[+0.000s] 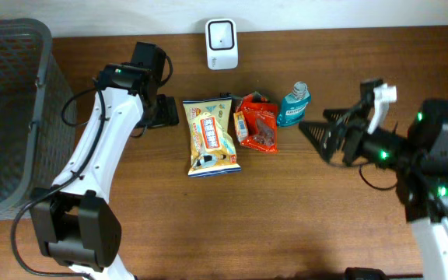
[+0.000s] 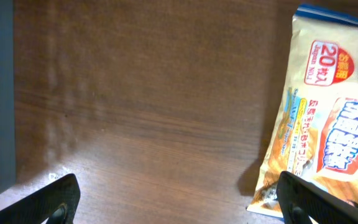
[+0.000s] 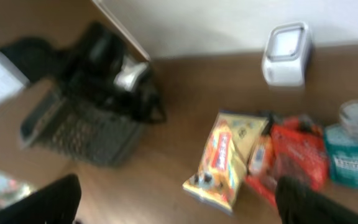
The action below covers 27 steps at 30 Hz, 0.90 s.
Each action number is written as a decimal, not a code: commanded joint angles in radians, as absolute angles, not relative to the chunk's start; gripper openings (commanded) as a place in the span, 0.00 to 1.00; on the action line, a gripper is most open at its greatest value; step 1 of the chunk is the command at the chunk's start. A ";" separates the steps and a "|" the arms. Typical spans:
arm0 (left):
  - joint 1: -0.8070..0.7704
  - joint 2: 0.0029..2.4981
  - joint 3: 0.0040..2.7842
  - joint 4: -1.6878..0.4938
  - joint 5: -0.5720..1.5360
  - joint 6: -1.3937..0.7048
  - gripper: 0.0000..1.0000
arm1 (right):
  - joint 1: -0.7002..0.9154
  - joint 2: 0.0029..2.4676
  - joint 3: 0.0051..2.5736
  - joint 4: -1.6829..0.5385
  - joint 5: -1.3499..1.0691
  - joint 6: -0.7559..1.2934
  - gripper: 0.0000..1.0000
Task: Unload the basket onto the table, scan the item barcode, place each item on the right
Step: 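Grasp the Listerine bottle with the right gripper and hold it over the scanner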
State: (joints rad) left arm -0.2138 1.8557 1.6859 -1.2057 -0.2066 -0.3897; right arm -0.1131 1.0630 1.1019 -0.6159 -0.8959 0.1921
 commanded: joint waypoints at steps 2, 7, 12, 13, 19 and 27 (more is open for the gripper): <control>-0.208 1.858 1.686 -1.208 -0.202 -0.389 0.99 | -0.010 1.353 1.458 -0.962 -0.333 0.162 0.98; -0.208 1.858 1.686 -1.208 -0.202 -0.389 0.99 | 0.067 1.546 1.463 -0.786 -0.269 0.024 0.76; -0.208 1.858 1.686 -1.208 -0.202 -0.389 0.99 | 0.187 1.719 1.463 -0.664 -0.005 -0.100 0.75; -0.208 1.858 1.686 -1.208 -0.202 -0.389 0.99 | 0.188 1.728 1.463 -0.656 0.028 -0.097 0.75; -0.208 1.858 1.686 -1.208 -0.202 -0.389 0.99 | 0.188 1.776 1.463 -0.631 0.052 -0.097 0.61; -0.209 1.858 1.686 -1.208 -0.202 -0.389 0.99 | 0.188 1.808 1.463 -0.570 0.012 -0.028 0.29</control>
